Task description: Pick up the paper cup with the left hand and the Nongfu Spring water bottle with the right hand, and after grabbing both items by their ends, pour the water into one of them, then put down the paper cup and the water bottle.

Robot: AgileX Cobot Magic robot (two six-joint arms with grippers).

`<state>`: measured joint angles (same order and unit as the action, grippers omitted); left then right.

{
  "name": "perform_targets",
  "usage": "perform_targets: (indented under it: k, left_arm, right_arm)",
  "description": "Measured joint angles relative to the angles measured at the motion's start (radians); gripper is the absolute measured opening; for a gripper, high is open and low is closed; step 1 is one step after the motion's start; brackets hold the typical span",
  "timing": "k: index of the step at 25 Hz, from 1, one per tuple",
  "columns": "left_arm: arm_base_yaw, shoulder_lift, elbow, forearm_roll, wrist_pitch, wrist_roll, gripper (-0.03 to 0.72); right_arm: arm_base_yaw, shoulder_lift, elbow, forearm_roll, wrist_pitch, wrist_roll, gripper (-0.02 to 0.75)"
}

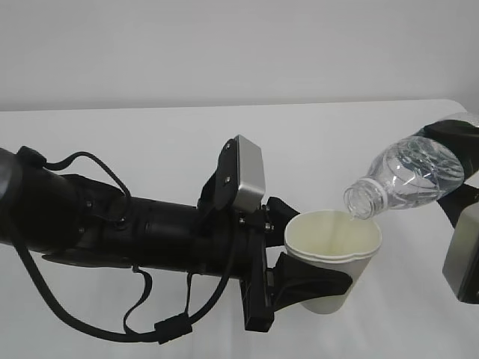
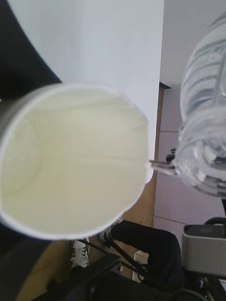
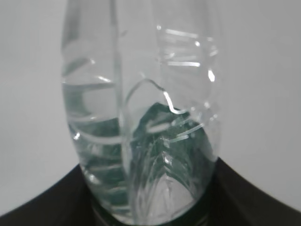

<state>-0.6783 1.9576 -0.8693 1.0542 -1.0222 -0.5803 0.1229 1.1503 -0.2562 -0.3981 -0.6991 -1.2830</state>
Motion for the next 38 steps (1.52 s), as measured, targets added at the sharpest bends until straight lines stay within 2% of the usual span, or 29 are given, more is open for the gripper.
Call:
perform_targets:
  k: [38]
  left_arm:
    - [0.000, 0.000, 0.000, -0.008, 0.004, 0.000, 0.428]
  right_arm:
    - [0.000, 0.000, 0.000, -0.006, 0.000, -0.022, 0.424]
